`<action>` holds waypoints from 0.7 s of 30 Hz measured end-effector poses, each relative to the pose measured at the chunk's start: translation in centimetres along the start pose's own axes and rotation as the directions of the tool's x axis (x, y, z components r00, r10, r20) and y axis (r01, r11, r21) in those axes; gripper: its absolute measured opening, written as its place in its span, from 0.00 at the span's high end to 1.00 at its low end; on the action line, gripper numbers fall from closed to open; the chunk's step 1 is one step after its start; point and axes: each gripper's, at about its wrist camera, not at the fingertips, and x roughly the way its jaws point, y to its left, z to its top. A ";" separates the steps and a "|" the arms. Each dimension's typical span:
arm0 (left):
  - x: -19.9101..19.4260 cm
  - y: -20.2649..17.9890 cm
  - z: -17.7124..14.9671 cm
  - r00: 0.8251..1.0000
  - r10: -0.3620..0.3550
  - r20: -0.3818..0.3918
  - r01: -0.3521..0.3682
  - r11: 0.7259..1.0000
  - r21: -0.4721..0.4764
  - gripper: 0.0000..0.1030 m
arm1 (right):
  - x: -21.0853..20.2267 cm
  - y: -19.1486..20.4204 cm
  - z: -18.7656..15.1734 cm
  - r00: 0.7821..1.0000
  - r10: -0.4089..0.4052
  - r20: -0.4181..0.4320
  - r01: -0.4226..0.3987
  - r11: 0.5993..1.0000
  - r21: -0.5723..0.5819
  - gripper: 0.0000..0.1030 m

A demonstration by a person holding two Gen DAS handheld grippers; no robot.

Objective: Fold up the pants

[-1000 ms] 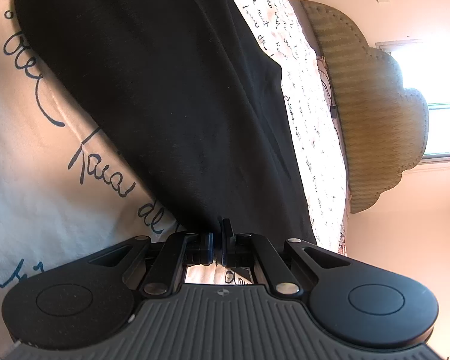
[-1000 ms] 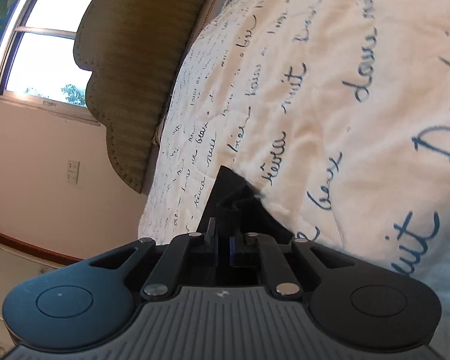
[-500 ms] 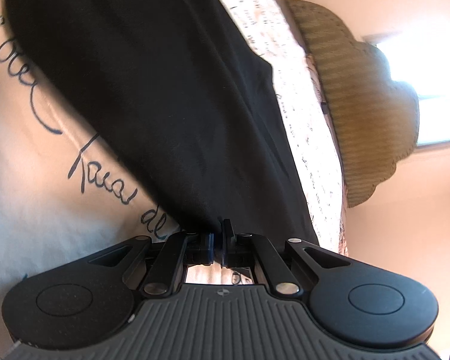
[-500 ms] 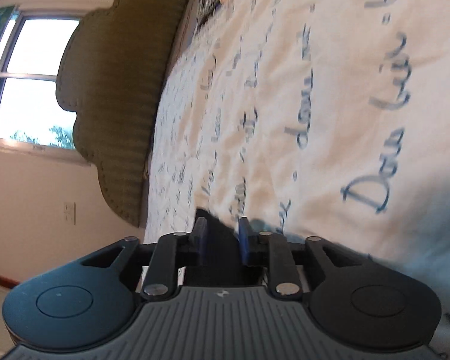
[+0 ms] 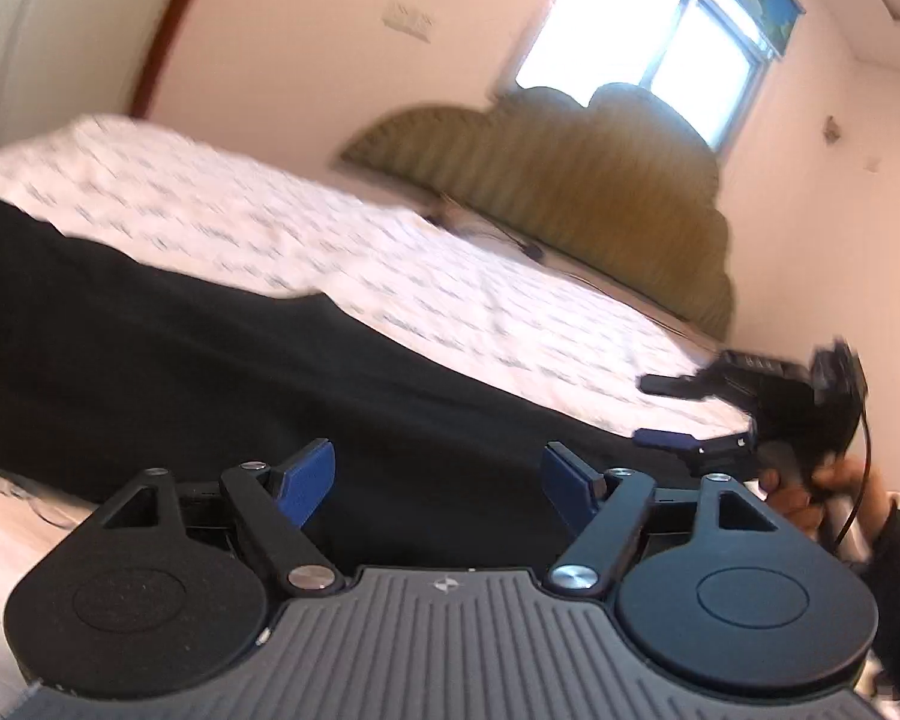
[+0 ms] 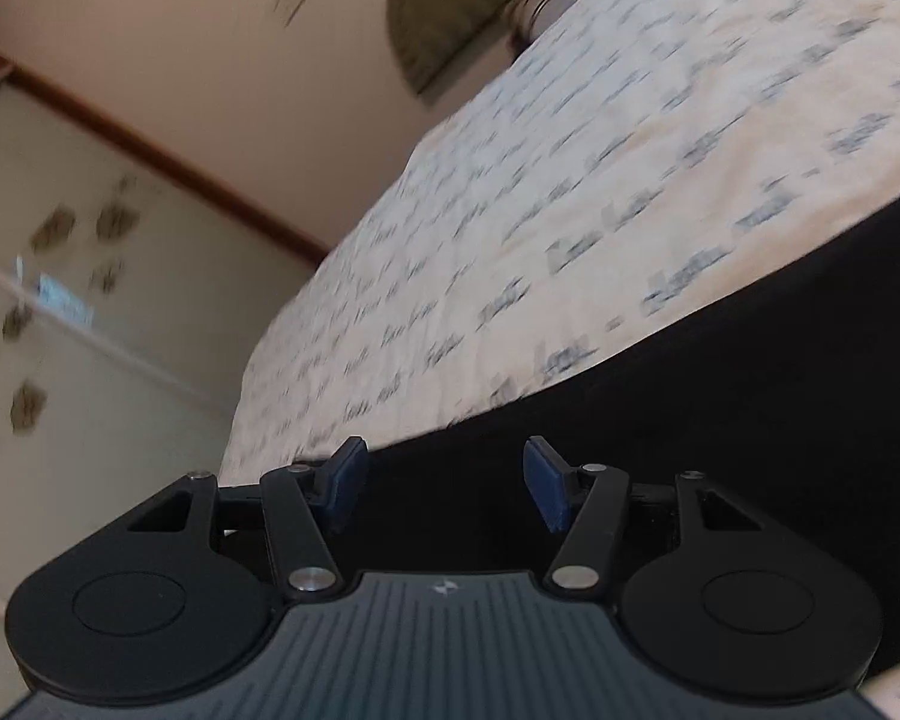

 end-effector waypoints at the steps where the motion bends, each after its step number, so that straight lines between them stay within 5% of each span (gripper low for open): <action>1: 0.3 0.0 -0.5 1.000 0.020 0.003 -0.021 0.999 0.028 0.24 | 1.7 0.5 0.3 0.999 0.010 -0.037 -0.010 1.000 0.017 0.44; 7: -0.1 1.6 -3.6 0.998 0.018 0.056 -0.023 0.997 0.079 0.24 | 9.3 4.1 2.8 0.971 0.147 -0.189 -0.132 0.987 0.086 0.44; 11: 0.7 2.7 -3.4 0.999 0.024 0.047 -0.023 1.000 -0.011 0.22 | 14.1 6.6 3.9 0.943 0.180 -0.279 -0.161 0.983 0.090 0.37; 18: 0.9 3.7 -2.9 0.999 -0.024 0.027 0.026 0.996 -0.079 0.16 | 20.9 9.6 3.5 0.888 0.077 -0.454 -0.105 0.994 -0.036 0.36; 21: 1.4 4.8 -2.5 0.998 -0.056 0.024 0.059 0.989 -0.132 0.13 | 21.4 9.5 3.7 0.893 0.057 -0.447 -0.088 0.995 -0.048 0.37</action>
